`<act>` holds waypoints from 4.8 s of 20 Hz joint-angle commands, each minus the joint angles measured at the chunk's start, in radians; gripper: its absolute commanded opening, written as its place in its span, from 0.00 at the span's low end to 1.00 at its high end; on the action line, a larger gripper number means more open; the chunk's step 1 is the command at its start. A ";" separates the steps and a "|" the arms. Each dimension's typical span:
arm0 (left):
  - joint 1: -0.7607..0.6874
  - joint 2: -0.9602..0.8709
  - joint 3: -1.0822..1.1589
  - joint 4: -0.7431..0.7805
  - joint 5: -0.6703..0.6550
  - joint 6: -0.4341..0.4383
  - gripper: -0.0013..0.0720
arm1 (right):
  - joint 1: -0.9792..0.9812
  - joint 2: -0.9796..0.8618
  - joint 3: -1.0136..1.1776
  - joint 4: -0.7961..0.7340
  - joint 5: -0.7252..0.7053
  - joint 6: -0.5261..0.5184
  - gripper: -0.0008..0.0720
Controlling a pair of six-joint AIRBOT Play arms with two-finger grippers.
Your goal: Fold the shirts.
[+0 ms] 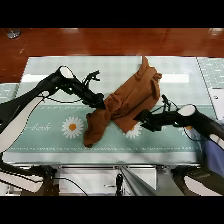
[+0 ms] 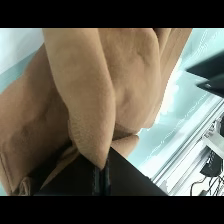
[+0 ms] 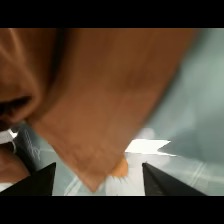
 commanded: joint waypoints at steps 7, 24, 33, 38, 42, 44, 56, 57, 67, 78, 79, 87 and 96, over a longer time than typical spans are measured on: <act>0.002 0.000 0.001 -0.003 0.010 -0.001 0.07 | 0.090 -0.296 0.252 0.007 0.042 -0.023 0.67; 0.332 0.294 0.835 -0.443 0.290 0.018 0.07 | -0.219 0.036 1.571 -0.224 0.518 -0.038 0.04; 0.467 0.754 0.747 -0.132 -0.047 -0.016 0.07 | -0.219 0.459 1.465 -0.338 0.681 -0.042 0.04; 0.467 0.852 0.666 -0.123 -0.253 -0.091 0.07 | -0.219 0.520 1.416 -0.332 0.768 -0.002 0.04; 0.467 0.904 0.387 -0.123 -0.253 -0.090 0.07 | -0.219 0.520 1.323 -0.334 0.821 0.002 0.04; 0.455 0.908 0.189 -0.123 -0.225 -0.084 0.07 | -0.219 0.520 1.198 -0.344 0.825 -0.013 0.04; -0.055 0.385 -0.158 -0.099 0.637 0.026 0.07 | -0.281 0.102 0.807 -0.500 0.439 0.042 0.04; -0.053 0.320 -0.109 -0.099 0.619 0.026 0.07 | -0.293 0.045 0.807 -0.476 0.417 0.042 0.04; 0.119 0.113 0.255 0.002 0.172 -0.025 0.98 | -0.388 -0.245 0.834 -0.291 0.305 0.055 0.87; 0.711 0.362 -0.445 0.220 -0.179 -0.069 0.97 | -0.792 0.193 0.262 -0.404 0.478 -0.147 0.87; 0.740 0.368 -0.509 0.175 -0.202 -0.017 0.97 | -0.791 0.219 0.193 -0.347 0.480 -0.189 0.87; 0.603 0.369 -0.675 0.032 -0.038 0.148 0.97 | -0.786 0.236 0.063 -0.226 0.488 -0.260 0.87; 0.297 0.334 -0.673 -0.015 0.167 0.123 0.97 | -0.786 0.236 0.063 -0.227 0.510 -0.260 0.87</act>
